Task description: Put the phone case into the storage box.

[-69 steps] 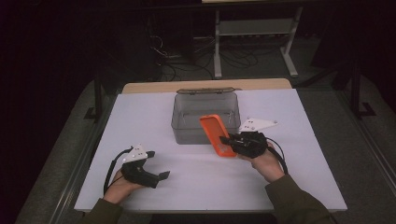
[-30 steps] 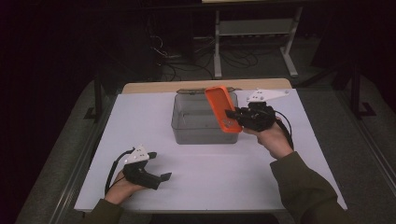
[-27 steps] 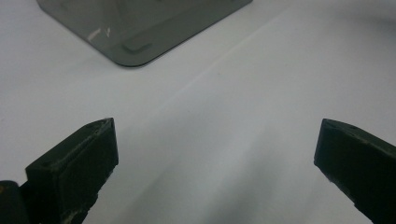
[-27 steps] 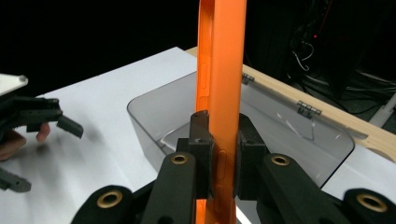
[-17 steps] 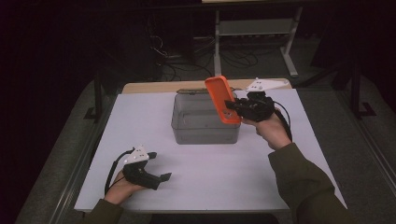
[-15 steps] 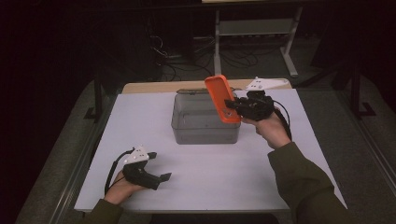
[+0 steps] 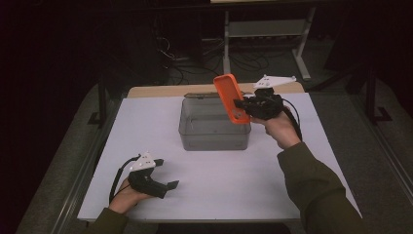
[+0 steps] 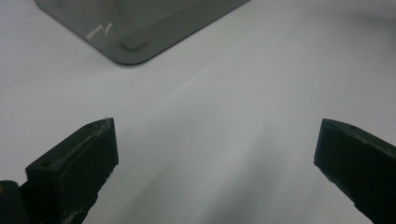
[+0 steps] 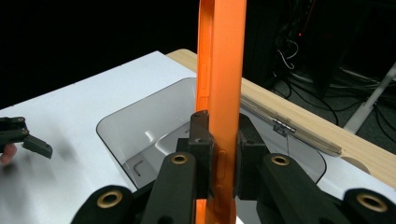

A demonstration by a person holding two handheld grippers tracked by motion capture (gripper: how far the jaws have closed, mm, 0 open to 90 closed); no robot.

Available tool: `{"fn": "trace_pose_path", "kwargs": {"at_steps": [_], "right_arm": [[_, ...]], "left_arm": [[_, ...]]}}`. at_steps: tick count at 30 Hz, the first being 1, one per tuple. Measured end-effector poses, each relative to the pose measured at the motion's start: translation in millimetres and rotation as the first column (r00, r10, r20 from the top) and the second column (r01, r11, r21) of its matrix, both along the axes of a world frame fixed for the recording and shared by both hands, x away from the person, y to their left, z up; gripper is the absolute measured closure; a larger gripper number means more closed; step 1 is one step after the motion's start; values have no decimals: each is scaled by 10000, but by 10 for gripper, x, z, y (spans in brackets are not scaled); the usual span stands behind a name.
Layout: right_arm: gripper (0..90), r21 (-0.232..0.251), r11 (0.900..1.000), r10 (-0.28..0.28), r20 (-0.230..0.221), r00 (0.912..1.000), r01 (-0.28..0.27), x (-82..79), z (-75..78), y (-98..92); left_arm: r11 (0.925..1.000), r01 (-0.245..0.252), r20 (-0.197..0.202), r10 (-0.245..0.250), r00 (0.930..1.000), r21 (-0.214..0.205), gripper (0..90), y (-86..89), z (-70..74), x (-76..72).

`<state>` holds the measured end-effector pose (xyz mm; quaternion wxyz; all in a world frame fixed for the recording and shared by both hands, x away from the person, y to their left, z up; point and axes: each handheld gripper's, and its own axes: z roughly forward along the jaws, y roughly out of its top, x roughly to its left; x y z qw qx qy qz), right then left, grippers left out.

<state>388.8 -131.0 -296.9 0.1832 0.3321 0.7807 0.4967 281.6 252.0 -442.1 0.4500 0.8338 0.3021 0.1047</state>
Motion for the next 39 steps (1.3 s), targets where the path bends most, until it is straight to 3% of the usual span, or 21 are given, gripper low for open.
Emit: {"fn": "trace_pose_path", "kwargs": {"at_steps": [21, 39], "right_arm": [[793, -1048, 9942, -361, -1074, 9936, 248, 205, -87, 116], [792, -1783, 9830, -817, -2076, 9748, 444, 372, -239, 220]], "left_arm": [[10000, 17, -55, -16, 10000, 56, 0, 0, -2, 2], [10000, 43, -54, -43, 10000, 35, 0, -4, -5, 0]]}}
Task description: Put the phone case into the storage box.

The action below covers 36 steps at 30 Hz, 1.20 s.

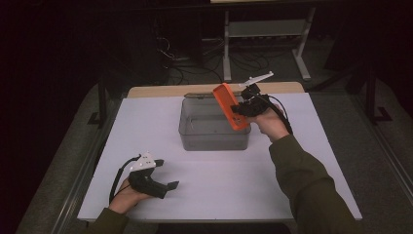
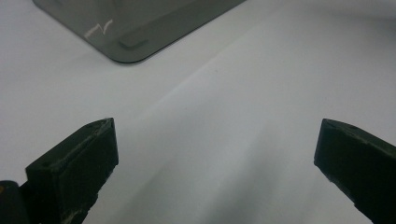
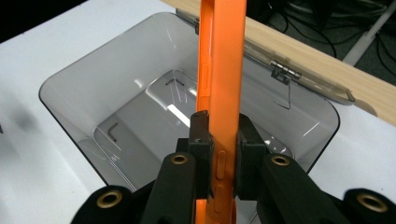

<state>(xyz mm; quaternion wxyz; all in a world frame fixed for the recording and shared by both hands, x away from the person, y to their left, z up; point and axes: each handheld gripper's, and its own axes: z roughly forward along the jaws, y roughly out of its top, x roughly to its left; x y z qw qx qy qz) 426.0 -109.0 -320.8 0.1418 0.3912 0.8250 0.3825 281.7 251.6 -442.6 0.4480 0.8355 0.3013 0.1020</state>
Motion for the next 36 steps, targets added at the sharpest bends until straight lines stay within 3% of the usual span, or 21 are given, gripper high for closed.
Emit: {"fn": "trace_pose_path", "kwargs": {"at_steps": [15, 36], "right_arm": [[792, -458, 9985, -347, -806, 9961, 311, 101, -115, 52], [792, -1127, 9928, -600, -1833, 9812, 396, 245, -237, 150]], "left_arm": [[10000, 25, -4, -25, 10000, -19, 0, -4, 5, -4], [10000, 48, -27, -48, 10000, -63, 0, -11, 11, -8]]}}
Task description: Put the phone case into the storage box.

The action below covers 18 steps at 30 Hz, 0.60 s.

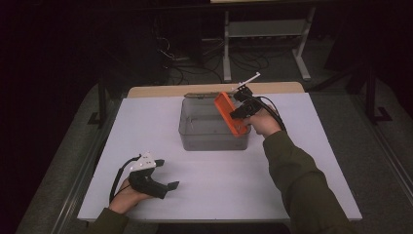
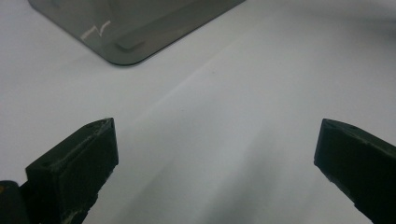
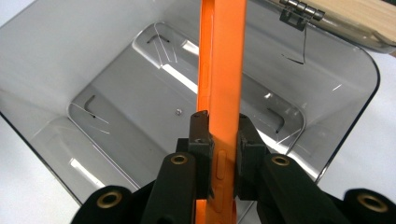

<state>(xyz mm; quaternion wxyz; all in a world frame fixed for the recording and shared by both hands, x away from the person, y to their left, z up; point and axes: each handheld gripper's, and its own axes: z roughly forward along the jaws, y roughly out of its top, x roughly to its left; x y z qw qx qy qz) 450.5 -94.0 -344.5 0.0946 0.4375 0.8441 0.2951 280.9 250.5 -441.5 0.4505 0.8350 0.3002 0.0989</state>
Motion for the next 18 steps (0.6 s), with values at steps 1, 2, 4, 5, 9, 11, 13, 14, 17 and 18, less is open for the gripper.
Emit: {"fn": "trace_pose_path", "kwargs": {"at_steps": [1, 2, 4, 5, 9, 11, 13, 14, 17, 18], "right_arm": [[792, -36, 10000, -17, -40, 10000, 17, 6, -3, 7], [791, -68, 10000, -1, -75, 10000, 0, 15, -5, 10], [791, -103, 9999, -58, -191, 9998, 56, 25, -6, 22], [792, -142, 9999, -43, -208, 9998, 40, 31, -8, 23], [792, -266, 9996, -93, -389, 9992, 83, 57, -15, 34], [792, -315, 9995, -115, -465, 9989, 100, 70, -19, 41], [792, -364, 9993, -125, -553, 9984, 105, 83, -22, 46], [792, -396, 9992, -125, -605, 9981, 101, 92, -24, 47], [792, -462, 9988, -171, -768, 9969, 136, 114, -26, 61], [791, -497, 9987, -166, -806, 9966, 126, 122, -24, 65]], "left_arm": [[10000, 1, 2, -1, 10000, -6, 0, 0, 0, 0], [10000, 1, -1, -1, 10000, -12, 0, 0, 1, 0], [10000, 2, 2, -2, 10000, -13, 0, 0, 1, 0], [10000, -4, 4, 4, 10000, -15, 0, 0, 0, 0], [10000, 24, -2, -24, 10000, -12, 0, -1, 1, 1], [10000, 25, -9, -25, 10000, -35, 0, -2, 1, 0], [10000, 17, -15, -17, 10000, -45, 0, 4, 3, 1], [10000, 14, -9, -14, 10000, -54, 0, 7, 4, 2], [10000, 3, 3, -3, 10000, -57, 0, 15, 7, 4], [10000, 7, 5, -7, 10000, -52, 0, 16, 8, 4]]}}
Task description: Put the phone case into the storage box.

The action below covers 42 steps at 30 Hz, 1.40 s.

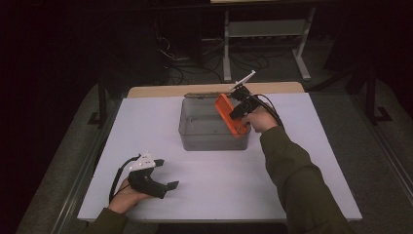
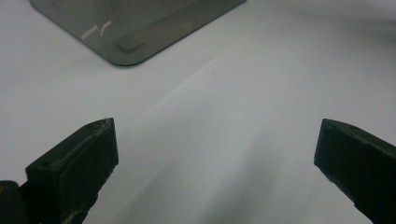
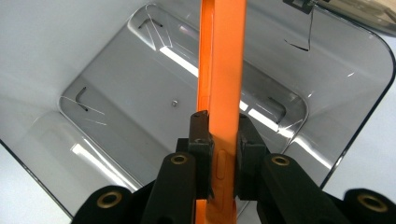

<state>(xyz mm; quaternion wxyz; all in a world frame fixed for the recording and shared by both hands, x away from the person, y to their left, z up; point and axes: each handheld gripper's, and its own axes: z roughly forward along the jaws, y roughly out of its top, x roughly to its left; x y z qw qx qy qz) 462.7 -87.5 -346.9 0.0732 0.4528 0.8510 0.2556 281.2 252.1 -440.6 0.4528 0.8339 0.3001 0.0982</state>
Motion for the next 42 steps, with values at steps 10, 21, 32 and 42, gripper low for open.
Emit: {"fn": "trace_pose_path", "kwargs": {"at_steps": [10, 21, 32, 42], "right_arm": [[791, -271, 9996, -132, -504, 9986, 119, 71, 1, 62], [791, -611, 9978, -331, -973, 9947, 272, 137, -66, 90], [791, -1066, 9935, -554, -1375, 9890, 408, 185, -117, 112], [790, -1350, 9899, -677, -1748, 9823, 442, 220, -172, 119]], "left_arm": [[10000, 4, 2, -4, 10000, -6, 0, 4, 4, -1], [10000, 6, 22, -6, 10000, -8, 0, 5, 5, 0], [10000, 8, 12, -8, 10000, 12, 0, 10, 5, 0], [10000, 2, 12, -2, 10000, -11, 0, 10, 6, -2]]}}
